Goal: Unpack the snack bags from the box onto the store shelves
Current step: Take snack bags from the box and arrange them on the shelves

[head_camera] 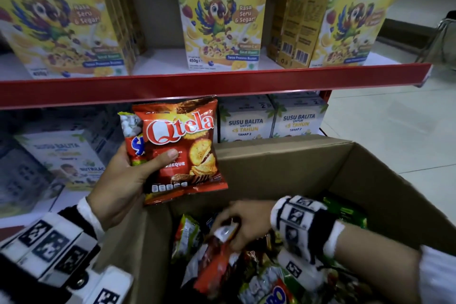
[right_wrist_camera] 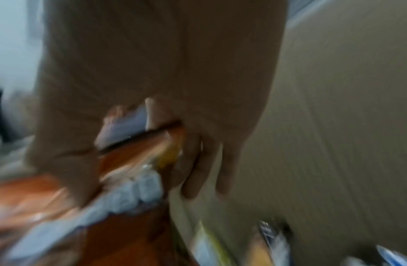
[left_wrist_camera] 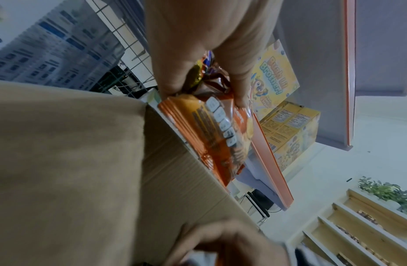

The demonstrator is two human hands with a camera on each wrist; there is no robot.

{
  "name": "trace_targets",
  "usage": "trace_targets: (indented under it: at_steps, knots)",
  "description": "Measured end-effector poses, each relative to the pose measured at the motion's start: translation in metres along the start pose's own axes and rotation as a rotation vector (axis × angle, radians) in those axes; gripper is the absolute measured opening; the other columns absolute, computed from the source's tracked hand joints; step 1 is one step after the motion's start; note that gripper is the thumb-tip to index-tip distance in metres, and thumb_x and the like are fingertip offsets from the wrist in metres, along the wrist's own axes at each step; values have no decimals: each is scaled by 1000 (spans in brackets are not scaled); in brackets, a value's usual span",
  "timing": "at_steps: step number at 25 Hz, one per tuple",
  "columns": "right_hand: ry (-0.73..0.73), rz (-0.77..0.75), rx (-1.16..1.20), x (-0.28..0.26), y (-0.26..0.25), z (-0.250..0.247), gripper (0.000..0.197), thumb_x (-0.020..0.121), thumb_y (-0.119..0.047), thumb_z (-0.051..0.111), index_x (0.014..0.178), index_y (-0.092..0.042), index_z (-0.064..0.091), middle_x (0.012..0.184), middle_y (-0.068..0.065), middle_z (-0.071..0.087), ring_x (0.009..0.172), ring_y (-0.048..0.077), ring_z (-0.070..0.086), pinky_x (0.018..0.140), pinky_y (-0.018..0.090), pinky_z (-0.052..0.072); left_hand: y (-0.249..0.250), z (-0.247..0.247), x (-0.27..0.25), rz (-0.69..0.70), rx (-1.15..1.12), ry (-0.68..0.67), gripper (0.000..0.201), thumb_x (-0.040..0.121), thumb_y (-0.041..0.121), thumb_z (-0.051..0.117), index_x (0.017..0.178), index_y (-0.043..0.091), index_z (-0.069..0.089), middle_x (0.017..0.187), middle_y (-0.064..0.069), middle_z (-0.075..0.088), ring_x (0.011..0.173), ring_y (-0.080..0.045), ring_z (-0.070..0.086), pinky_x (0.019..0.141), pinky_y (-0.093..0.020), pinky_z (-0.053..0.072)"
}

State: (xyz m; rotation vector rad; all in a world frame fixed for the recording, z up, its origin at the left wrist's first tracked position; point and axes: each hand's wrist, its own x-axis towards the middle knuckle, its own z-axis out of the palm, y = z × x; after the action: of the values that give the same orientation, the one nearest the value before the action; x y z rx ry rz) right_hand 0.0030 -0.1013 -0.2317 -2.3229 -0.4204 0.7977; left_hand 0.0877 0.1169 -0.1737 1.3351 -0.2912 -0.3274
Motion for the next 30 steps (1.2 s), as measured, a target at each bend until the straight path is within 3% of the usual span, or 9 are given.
trace_targets:
  at_steps: [2, 5, 9, 12, 17, 21, 24, 27, 30]
  knots:
    - [88, -7, 155, -30, -10, -31, 41, 81, -10, 71, 120, -20, 63, 117, 3, 66, 96, 8, 59, 88, 22, 46, 2, 2, 0, 0, -3, 17, 78, 54, 27, 86, 126, 19, 56, 114, -5, 71, 100, -24, 70, 73, -36, 59]
    - [272, -51, 337, -83, -18, -65, 33, 76, -14, 74, 107, -25, 68, 106, 2, 69, 95, 14, 63, 90, 31, 47, 6, 9, 0, 25, -9, 49, 83, 56, 25, 86, 131, 19, 50, 117, -4, 69, 104, -24, 68, 87, -47, 55]
    - [692, -166, 822, -126, -17, -85, 24, 64, -7, 66, 86, -6, 75, 87, 14, 71, 79, 24, 68, 75, 29, 56, 14, 31, -1, 49, -39, 61, 73, 64, 15, 77, 131, 19, 48, 117, -3, 69, 105, -23, 67, 89, -44, 53]
    - [825, -193, 1023, -134, -24, -89, 47, 68, -21, 66, 104, 9, 65, 92, 23, 69, 83, 32, 65, 82, 40, 54, 18, 57, -6, 37, -48, -19, 70, 64, 15, 76, 129, 20, 49, 114, -3, 70, 102, -21, 69, 86, -41, 55]
    - [980, -54, 1144, -125, -39, -86, 54, 73, -50, 66, 108, -9, 67, 96, 17, 74, 81, 30, 73, 68, 39, 59, 20, 86, -11, 60, -90, -33, 62, 63, 15, 76, 121, 20, 55, 110, -4, 72, 100, -21, 69, 86, -40, 56]
    - [816, -46, 1212, -125, -48, -83, 60, 71, -58, 70, 109, -12, 70, 103, 18, 72, 89, 35, 71, 77, 47, 57, 21, 92, -12, 56, -90, -11, 73, 61, 20, 77, 128, 20, 48, 113, -4, 70, 101, -20, 69, 89, -41, 54]
    - [640, -152, 1184, -135, -52, -86, 45, 58, -34, 82, 98, -13, 75, 99, 17, 72, 83, 32, 71, 77, 43, 57, 21, 92, -14, 71, -67, -7, 73, 59, 26, 79, 126, 24, 49, 112, -1, 71, 99, -19, 69, 85, -39, 56]
    - [654, -155, 1157, -149, -55, -92, 33, 63, -16, 71, 96, -10, 75, 95, 19, 72, 77, 31, 71, 69, 41, 58, 26, 93, -17, 98, -42, -23, 61, 60, 30, 78, 116, 29, 56, 107, 2, 73, 95, -16, 71, 79, -32, 58]
    - [778, -123, 1104, -160, -64, -101, 51, 65, -21, 79, 113, -8, 65, 101, 21, 71, 80, 34, 71, 69, 42, 58, 38, 97, -20, 143, -15, -43, 52, 62, 32, 77, 110, 35, 58, 104, 7, 74, 93, -13, 71, 77, -29, 59]
